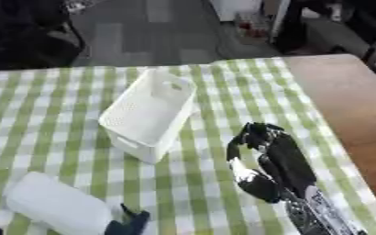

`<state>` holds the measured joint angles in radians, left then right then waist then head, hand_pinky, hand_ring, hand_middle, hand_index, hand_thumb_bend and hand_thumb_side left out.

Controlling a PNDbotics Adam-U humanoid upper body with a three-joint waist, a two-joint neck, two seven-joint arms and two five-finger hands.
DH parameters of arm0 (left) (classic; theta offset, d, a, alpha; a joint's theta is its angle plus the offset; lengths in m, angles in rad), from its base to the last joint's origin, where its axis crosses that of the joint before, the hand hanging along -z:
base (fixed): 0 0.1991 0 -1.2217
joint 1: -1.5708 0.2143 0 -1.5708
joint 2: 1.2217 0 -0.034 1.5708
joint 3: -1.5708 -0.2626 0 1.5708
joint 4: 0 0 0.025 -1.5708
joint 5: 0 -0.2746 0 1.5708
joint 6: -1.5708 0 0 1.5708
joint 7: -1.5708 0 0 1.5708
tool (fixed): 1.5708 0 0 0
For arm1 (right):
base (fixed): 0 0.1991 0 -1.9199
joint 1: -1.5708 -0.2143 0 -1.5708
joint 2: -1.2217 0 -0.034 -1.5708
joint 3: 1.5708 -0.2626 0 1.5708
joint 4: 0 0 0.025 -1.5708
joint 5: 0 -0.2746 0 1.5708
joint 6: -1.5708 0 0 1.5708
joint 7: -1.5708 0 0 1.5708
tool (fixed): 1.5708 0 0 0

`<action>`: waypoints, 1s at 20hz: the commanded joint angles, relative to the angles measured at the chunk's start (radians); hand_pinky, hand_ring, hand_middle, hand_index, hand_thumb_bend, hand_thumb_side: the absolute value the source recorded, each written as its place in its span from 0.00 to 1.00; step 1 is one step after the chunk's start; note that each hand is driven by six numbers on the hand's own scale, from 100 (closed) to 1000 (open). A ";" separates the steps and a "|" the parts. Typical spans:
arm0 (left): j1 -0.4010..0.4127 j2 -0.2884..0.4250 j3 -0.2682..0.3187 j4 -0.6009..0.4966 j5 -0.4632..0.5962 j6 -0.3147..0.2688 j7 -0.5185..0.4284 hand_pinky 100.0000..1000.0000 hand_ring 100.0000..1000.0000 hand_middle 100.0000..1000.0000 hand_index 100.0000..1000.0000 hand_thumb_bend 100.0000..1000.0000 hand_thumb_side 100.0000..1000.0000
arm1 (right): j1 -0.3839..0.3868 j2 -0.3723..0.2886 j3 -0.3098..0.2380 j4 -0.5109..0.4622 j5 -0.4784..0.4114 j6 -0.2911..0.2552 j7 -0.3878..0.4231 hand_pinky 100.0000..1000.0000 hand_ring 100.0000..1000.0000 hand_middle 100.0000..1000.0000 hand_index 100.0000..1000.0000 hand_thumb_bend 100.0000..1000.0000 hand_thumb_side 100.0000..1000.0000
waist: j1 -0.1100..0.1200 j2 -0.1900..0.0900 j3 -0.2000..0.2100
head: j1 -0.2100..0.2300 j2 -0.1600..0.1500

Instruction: Pick up objects on the table and place them in the box.

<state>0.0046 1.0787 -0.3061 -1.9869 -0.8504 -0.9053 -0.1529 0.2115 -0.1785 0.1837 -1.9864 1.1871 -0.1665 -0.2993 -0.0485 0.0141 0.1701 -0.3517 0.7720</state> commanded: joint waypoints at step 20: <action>-0.116 0.077 0.044 -0.011 -0.377 -0.002 0.390 0.99 0.99 0.91 0.98 0.11 1.00 | -0.007 -0.018 0.018 -0.014 -0.005 -0.011 0.015 0.45 0.32 0.39 0.51 0.00 1.00 | 0.009 -0.002 -0.007 | -0.009 -0.026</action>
<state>-0.0990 1.1174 -0.2773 -1.9866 -1.2237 -0.9006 0.2416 0.2109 -0.1794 0.1989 -1.9864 1.1823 -0.1766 -0.2879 -0.0467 0.0149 0.1636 -0.3528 0.7616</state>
